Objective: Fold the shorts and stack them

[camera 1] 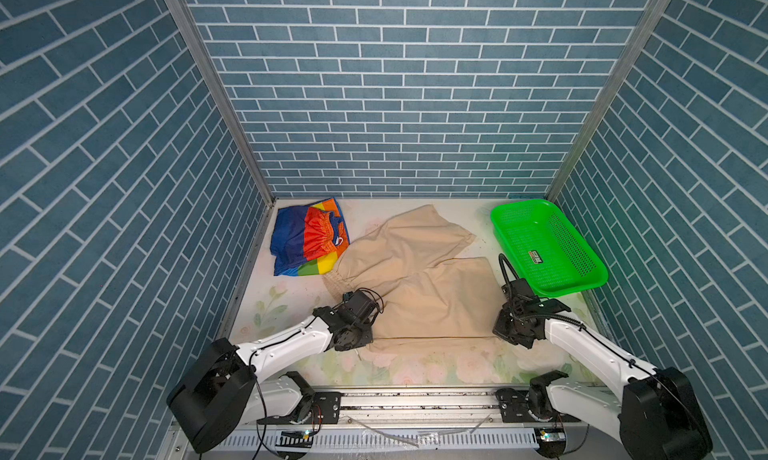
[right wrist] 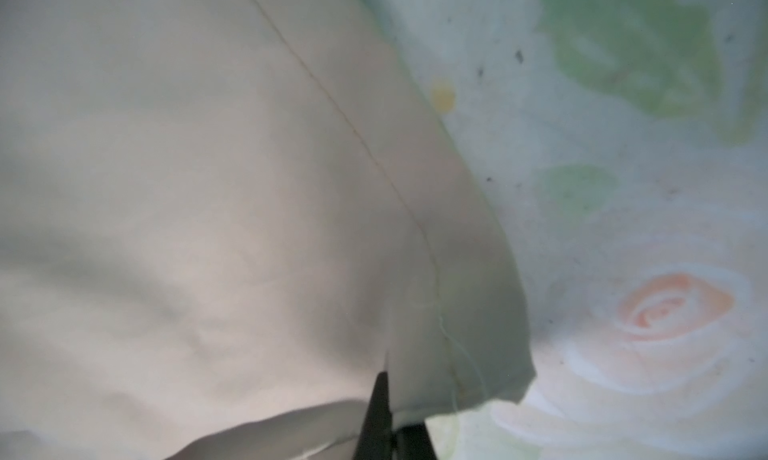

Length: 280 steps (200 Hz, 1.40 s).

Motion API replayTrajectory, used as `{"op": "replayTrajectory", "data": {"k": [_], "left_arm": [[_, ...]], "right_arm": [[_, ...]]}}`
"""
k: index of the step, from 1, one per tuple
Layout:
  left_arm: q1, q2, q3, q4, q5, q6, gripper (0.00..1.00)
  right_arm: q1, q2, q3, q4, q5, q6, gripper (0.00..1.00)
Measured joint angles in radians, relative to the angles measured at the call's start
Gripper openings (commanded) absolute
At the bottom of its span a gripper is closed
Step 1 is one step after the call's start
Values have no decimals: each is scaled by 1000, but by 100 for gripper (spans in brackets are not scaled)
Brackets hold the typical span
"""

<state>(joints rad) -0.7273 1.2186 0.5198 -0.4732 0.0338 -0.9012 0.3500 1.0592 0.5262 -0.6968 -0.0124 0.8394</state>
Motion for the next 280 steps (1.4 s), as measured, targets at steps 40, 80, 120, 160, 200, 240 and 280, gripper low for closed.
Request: {"op": "replayTrajectory", "data": {"k": [40, 80, 120, 160, 200, 240, 280], "left_arm": [[-42, -8, 11, -42, 47, 20, 0], [-140, -50, 89, -193, 108, 23, 0], [-114, -162, 214, -322, 122, 46, 0], [53, -169, 288, -353, 193, 114, 0], [307, -131, 292, -304, 362, 181, 0], [467, -17, 382, -300, 478, 258, 0], [578, 109, 414, -274, 578, 299, 0]], "right_arm": [[-9, -139, 41, -97, 23, 1, 0], [-9, -192, 279, -224, 81, -24, 0], [-8, -53, 518, -245, 119, -111, 0], [-7, 260, 765, -166, 121, -204, 0], [7, 586, 1071, -123, 67, -277, 0], [18, 896, 1381, -97, 18, -333, 0], [44, 1211, 1752, -96, -40, -373, 0]]}}
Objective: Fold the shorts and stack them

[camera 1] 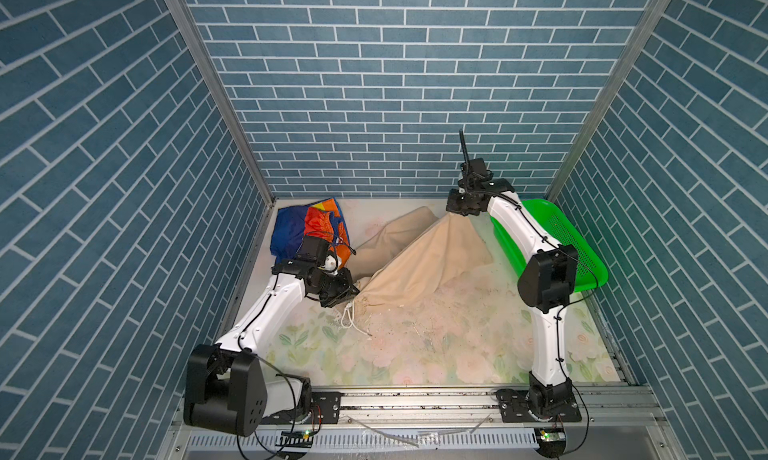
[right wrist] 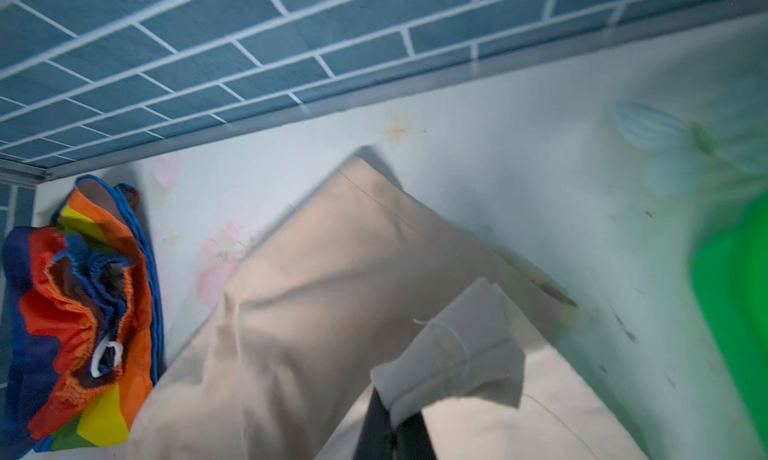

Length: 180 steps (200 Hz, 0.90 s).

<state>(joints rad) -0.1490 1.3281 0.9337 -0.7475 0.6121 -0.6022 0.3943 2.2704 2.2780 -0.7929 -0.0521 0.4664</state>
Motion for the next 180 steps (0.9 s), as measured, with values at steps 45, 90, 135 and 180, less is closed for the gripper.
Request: {"op": "replayTrajectory", "data": {"k": [45, 90, 135, 180], "left_arm": [[103, 119, -16, 30, 58, 23, 0], [165, 153, -16, 50, 93, 38, 0], [204, 154, -40, 58, 109, 39, 9], [249, 164, -123, 31, 100, 44, 59]], "right_arm": [[34, 252, 243, 52, -63, -22, 0], [45, 298, 185, 245, -109, -22, 0], [78, 312, 126, 441, -113, -20, 0], [91, 413, 172, 580, -101, -8, 44]]}}
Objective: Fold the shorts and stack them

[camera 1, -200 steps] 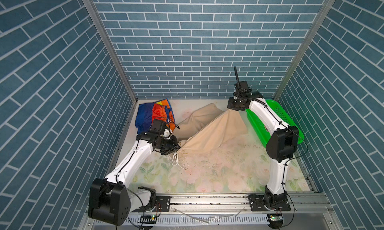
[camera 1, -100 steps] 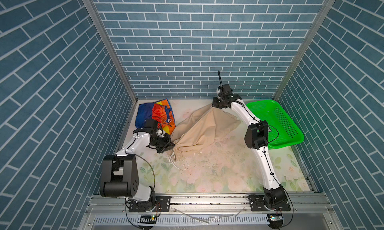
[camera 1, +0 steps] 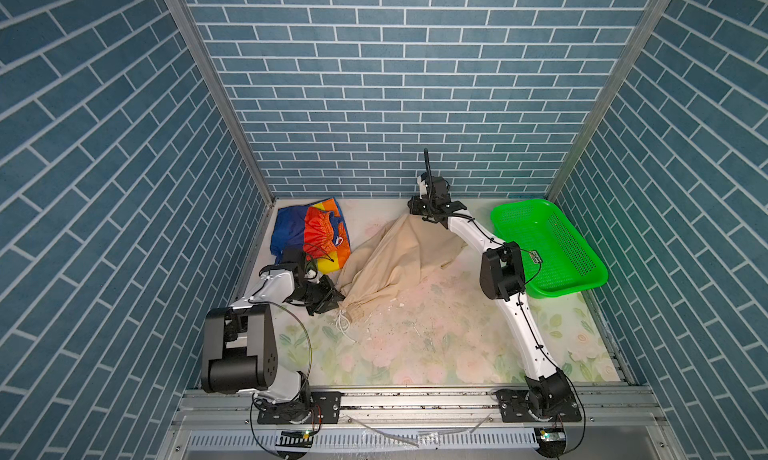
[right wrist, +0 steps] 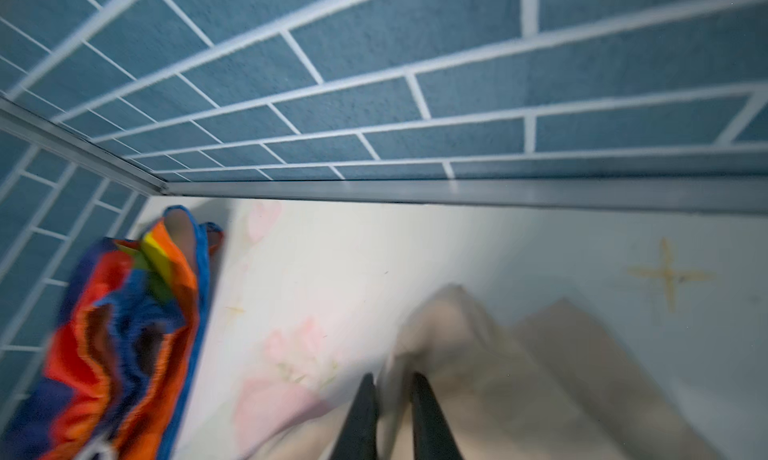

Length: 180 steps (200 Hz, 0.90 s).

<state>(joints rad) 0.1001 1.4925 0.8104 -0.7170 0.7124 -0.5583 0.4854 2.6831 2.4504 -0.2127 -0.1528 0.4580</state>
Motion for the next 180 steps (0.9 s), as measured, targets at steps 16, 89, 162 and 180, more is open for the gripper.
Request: {"op": "replayTrajectory", "data": {"k": [16, 89, 162, 180], "left_arm": [[19, 1, -7, -48, -18, -4, 68], [69, -77, 220, -216, -124, 48, 73], [42, -129, 225, -266, -206, 107, 76], [-20, -120, 253, -266, -243, 124, 78]], "right_arm": [[-19, 37, 11, 30, 22, 8, 53], [-53, 68, 8, 8, 79, 4, 68], [-101, -160, -139, -344, 82, -40, 73], [-138, -270, -305, -359, 85, -41, 73]]}}
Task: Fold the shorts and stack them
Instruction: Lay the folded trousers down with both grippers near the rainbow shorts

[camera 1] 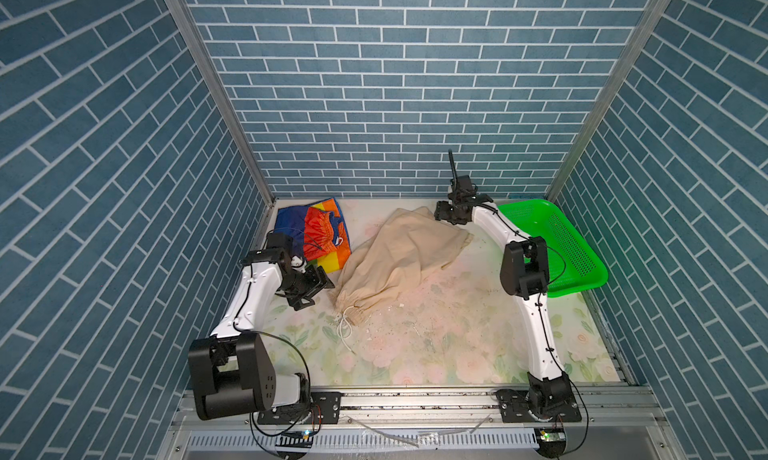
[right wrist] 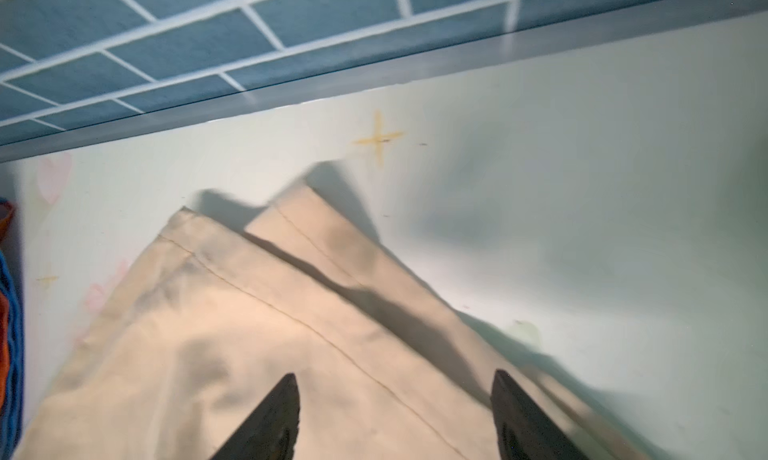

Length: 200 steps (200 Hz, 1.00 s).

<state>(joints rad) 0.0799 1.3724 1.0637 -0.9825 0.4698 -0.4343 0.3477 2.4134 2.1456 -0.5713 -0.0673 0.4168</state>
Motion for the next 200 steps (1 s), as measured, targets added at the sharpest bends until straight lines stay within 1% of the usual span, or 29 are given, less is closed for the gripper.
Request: {"op": "replayTrajectory", "data": {"k": [12, 30, 58, 66, 82, 99, 134, 156, 200], "left_arm": [[-49, 13, 36, 7, -23, 14, 78], [-100, 29, 69, 39, -47, 37, 78], [-127, 53, 69, 79, -87, 60, 78], [-131, 60, 69, 85, -101, 66, 78], [-140, 74, 69, 95, -126, 77, 78], [-155, 94, 69, 103, -141, 86, 78], [-201, 159, 69, 116, -160, 104, 78], [-219, 198, 70, 121, -163, 115, 78], [-224, 242, 76, 121, -175, 134, 76]], "right_arm": [[-25, -54, -89, -7, 10, -1, 74], [-46, -91, -155, -21, 32, -4, 74], [-47, -100, -185, -47, 47, -5, 74], [-47, -100, -187, -50, 46, -5, 72], [-47, -100, -187, -51, 42, -5, 61], [-47, -100, -187, -51, 31, -11, 41], [-55, -100, -204, -40, -13, 14, 17], [-69, -105, -257, -11, -29, 32, 0], [-109, -173, -406, 37, -34, 50, 0]]}}
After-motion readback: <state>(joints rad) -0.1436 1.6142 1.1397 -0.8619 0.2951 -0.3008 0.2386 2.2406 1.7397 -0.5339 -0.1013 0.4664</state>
